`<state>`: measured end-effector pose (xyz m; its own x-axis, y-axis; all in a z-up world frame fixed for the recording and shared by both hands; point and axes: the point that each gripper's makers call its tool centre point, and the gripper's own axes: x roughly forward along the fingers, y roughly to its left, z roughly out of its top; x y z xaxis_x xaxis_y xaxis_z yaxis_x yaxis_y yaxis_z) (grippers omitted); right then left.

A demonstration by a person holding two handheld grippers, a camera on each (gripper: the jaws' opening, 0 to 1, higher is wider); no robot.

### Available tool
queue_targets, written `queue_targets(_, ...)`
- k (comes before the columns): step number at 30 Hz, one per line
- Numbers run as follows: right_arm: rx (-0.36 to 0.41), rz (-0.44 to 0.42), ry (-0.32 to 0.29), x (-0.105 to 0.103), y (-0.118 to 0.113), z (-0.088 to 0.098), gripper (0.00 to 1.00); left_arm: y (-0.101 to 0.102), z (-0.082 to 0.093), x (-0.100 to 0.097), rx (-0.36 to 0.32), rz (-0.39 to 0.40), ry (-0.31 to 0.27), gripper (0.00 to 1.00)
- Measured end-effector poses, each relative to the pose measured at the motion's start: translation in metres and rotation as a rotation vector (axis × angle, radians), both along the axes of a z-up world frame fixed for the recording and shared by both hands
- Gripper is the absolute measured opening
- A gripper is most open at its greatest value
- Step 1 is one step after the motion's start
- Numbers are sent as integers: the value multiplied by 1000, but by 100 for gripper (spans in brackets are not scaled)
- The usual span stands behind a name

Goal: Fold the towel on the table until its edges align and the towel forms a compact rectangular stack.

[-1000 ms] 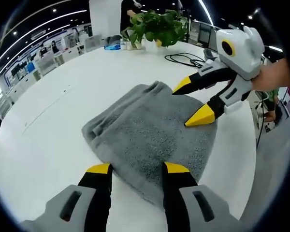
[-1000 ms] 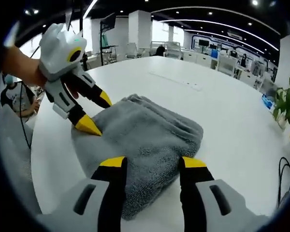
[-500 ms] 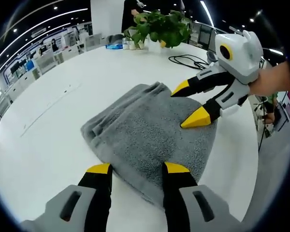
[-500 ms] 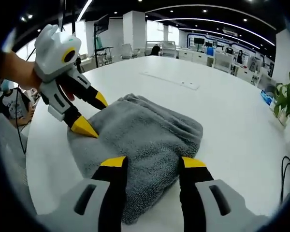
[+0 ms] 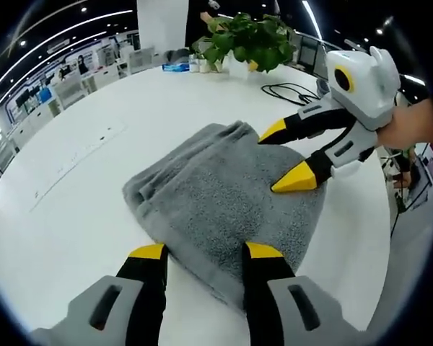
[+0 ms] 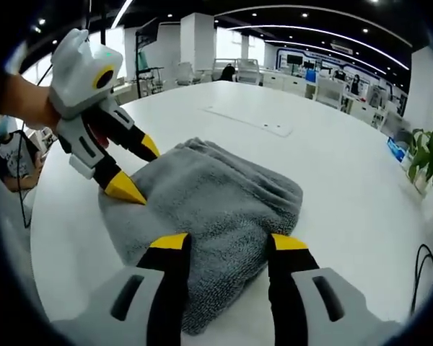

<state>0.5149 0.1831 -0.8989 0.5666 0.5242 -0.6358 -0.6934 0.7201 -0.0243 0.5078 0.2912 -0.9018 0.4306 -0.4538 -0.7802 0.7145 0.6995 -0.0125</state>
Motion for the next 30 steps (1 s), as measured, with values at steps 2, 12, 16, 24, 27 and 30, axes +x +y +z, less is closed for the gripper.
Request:
queue_targets(2,1,-7,1,0,0,1,43,0,1,1,3,6,5,43)
queue_targets(12,73,-82,-2,5,-4,22,57,3,15,-3,-19,36,-27,42)
queue_targets(16,84,-69,-19,-4,-5,29,61,6,25,-4,-57,76,-42,43)
queue_targets(24,115,-54,-63,-11,-6,48,73,8,45,-13,-103,109,-93,52)
queue_targets(27,116,-44,-72,-15,-6,51,75,8,51,-18,-105,113,-123,58)
queue_targets(30,115,-36,-75,-20,-6,53,77,8,56,-21,-107,109,-144,62)
